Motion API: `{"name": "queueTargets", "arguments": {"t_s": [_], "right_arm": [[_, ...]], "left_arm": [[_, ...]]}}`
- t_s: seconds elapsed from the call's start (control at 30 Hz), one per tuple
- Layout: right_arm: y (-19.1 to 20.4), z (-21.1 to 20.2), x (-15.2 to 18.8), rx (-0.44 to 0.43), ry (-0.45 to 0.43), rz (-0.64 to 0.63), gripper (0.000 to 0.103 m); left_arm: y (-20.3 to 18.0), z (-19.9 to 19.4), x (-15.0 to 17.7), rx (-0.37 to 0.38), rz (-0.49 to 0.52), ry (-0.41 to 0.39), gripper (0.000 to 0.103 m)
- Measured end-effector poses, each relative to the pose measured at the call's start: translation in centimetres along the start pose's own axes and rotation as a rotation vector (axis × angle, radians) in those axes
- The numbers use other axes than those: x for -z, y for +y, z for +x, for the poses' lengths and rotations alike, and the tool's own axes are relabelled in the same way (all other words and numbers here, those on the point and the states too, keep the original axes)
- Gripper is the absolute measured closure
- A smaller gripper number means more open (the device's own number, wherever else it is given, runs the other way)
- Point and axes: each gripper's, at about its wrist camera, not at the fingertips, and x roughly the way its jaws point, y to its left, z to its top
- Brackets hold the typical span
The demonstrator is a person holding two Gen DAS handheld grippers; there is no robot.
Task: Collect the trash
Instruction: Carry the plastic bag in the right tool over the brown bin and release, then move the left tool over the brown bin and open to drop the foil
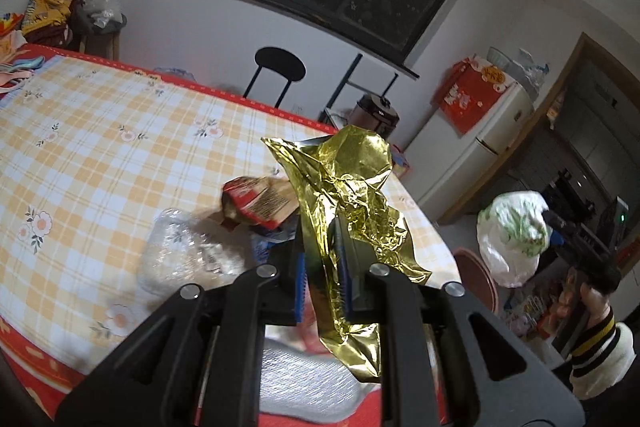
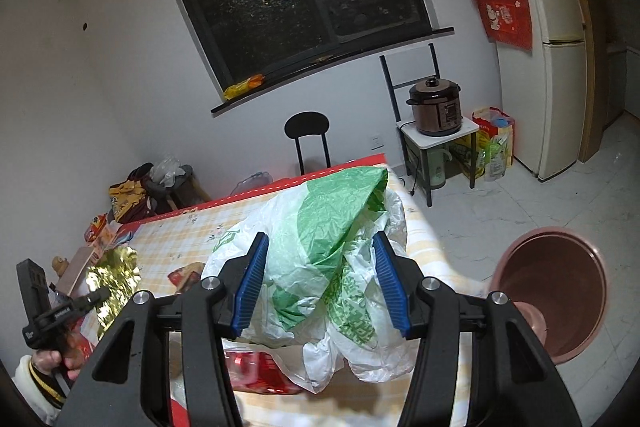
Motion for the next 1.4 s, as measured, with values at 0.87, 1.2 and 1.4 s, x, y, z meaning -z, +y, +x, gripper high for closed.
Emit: {"name": "queueTargets", "arguments": {"t_s": [0.87, 1.2, 1.4], "right_arm": [[-29.1, -0.3, 0.9, 0.210, 0.123, 0.148, 0.050], [-31.4, 0.9, 0.3, 0.192, 0.126, 0.178, 0.022], [-31.8, -1.4, -0.9, 0.216, 0.067, 0.159, 0.005]], "left_arm": [[-23.7, 10.1, 4.1, -0.009, 0.063, 0.055, 0.087], [-26.7, 13.1, 4.6, -0.014, 0.091, 0.097, 0.087], [-28.9, 15.1, 4.9, 0.022, 0.126, 0.129, 0.086]]}}
